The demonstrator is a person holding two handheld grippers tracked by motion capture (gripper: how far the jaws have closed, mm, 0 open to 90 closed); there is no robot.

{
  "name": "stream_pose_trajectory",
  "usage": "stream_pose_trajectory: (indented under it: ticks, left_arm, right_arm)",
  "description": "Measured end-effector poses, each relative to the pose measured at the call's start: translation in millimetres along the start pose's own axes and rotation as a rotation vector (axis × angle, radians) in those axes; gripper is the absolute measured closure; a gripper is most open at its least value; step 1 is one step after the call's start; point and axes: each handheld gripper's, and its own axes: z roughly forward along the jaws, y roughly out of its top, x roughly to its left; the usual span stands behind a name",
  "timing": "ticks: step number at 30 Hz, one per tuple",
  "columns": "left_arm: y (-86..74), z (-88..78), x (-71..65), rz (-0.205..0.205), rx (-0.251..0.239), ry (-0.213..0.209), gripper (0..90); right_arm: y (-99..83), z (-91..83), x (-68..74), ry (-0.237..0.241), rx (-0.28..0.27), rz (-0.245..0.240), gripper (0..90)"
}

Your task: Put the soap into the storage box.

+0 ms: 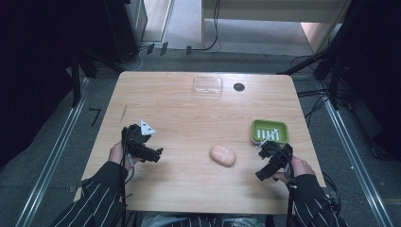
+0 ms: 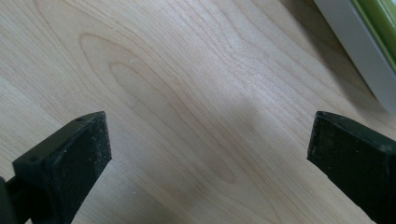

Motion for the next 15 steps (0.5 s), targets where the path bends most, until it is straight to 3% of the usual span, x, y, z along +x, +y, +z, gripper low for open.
stream_pose_trajectory:
  ticks: [15]
  left_arm:
    - [-1.2, -0.3, 0.4, -0.002, 0.002, 0.001, 0.0]
  right_arm:
    - [3.3, 0.6, 3.5, -0.011, 0.005, -0.023, 0.0]
